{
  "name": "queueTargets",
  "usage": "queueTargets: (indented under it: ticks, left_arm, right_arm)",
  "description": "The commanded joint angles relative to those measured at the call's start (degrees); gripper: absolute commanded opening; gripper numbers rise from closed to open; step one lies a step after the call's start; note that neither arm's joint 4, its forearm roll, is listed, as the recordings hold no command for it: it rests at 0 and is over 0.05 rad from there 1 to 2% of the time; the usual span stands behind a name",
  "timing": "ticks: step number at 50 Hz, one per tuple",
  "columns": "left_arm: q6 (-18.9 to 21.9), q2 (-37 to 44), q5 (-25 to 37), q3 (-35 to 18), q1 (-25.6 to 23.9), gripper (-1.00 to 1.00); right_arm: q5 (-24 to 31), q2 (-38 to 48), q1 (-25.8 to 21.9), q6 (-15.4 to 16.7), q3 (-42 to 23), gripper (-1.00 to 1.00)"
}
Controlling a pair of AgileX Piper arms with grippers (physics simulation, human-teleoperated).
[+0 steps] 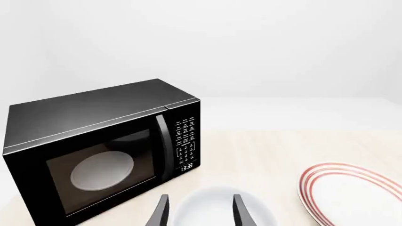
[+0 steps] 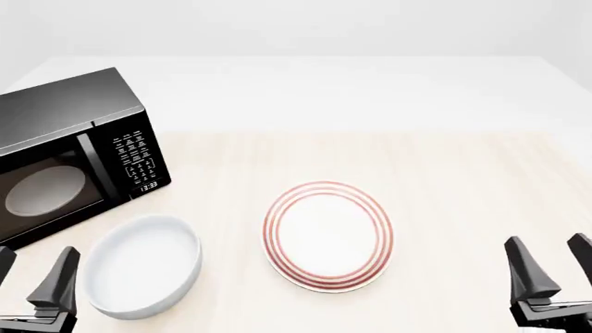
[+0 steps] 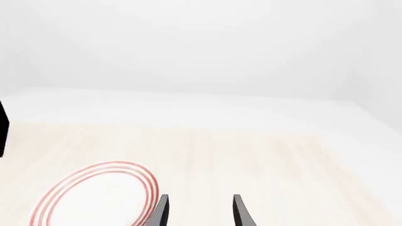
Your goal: Put the white bowl to the right of the plate.
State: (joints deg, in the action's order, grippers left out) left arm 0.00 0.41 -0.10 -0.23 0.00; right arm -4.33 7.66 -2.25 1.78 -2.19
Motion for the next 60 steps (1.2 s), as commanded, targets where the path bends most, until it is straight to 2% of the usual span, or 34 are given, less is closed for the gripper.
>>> queueTargets:
  ticks: [1,2,5,7,10,11,12,13,17,18,23,27,32,33,42,45,46,53,55,60]
  left_arm:
    - [0.0,0.0,0.0,0.0,0.0,1.00]
    - [0.0,0.0,0.0,0.0,0.0,1.00]
    - [0.0,0.0,0.0,0.0,0.0,1.00]
    - [0.0,0.0,0.0,0.0,0.0,1.00]
    - [0.0,0.0,0.0,0.0,0.0,1.00]
    - [0.0,0.0,0.0,0.0,0.0,1.00]
    - [0.0,0.0,0.0,0.0,0.0,1.00]
    - [0.0,0.0,0.0,0.0,0.0,1.00]
    - [0.0,0.0,0.0,0.0,0.0,1.00]
    - [0.0,0.0,0.0,0.0,0.0,1.00]
    - [0.0,0.0,0.0,0.0,0.0,1.00]
    - [0.0,0.0,0.0,0.0,0.0,1.00]
    - [0.0,0.0,0.0,0.0,0.0,1.00]
    - [0.0,0.0,0.0,0.0,0.0,1.00]
    - [0.0,0.0,0.0,0.0,0.0,1.00]
    - [0.0,0.0,0.0,0.0,0.0,1.00]
    - [0.0,0.0,0.0,0.0,0.0,1.00]
    - [0.0,0.0,0.0,0.0,0.0,1.00]
    - [0.0,0.0,0.0,0.0,0.0,1.00]
    - [0.0,0.0,0.0,0.0,0.0,1.00]
  right_arm:
    - [-8.7,14.7,-5.4,1.1,-4.8,1.00]
    - [-8.6,18.0,-6.8,0.2,-8.0,1.00]
    - [-11.1,27.4,-8.8,0.5,-11.9,1.00]
    - [-11.5,27.1,-10.6,1.4,-13.5,1.00]
    - [-12.2,31.1,-12.9,1.1,-16.3,1.00]
    - [-12.4,35.5,-12.5,1.2,-18.1,1.00]
    - [-12.9,37.8,-16.1,-0.2,-19.3,1.00]
    - [-13.4,39.1,-15.3,0.6,-20.3,1.00]
    - [-13.6,43.1,-18.3,0.2,-24.1,1.00]
    - [-14.1,44.7,-19.6,-0.7,-25.0,1.00]
    - [-16.6,52.2,-22.9,-0.9,-28.7,1.00]
    - [-16.4,56.9,-24.6,-0.3,-31.8,1.00]
    - [-17.4,59.6,-27.0,-1.1,-33.9,1.00]
    - [-16.2,62.3,-26.4,-0.6,-35.7,1.00]
    - [-15.5,66.2,-30.9,-1.1,-40.7,1.00]
    - [-15.8,68.3,-32.3,-1.5,-42.0,1.00]
    - [-15.8,69.2,-33.3,-2.6,-42.6,1.00]
    - [-14.6,73.5,-35.4,-3.0,-46.0,1.00]
    - [-12.8,75.9,-35.3,-2.4,-48.0,1.00]
    - [-13.1,77.4,-37.2,-2.6,-49.3,1.00]
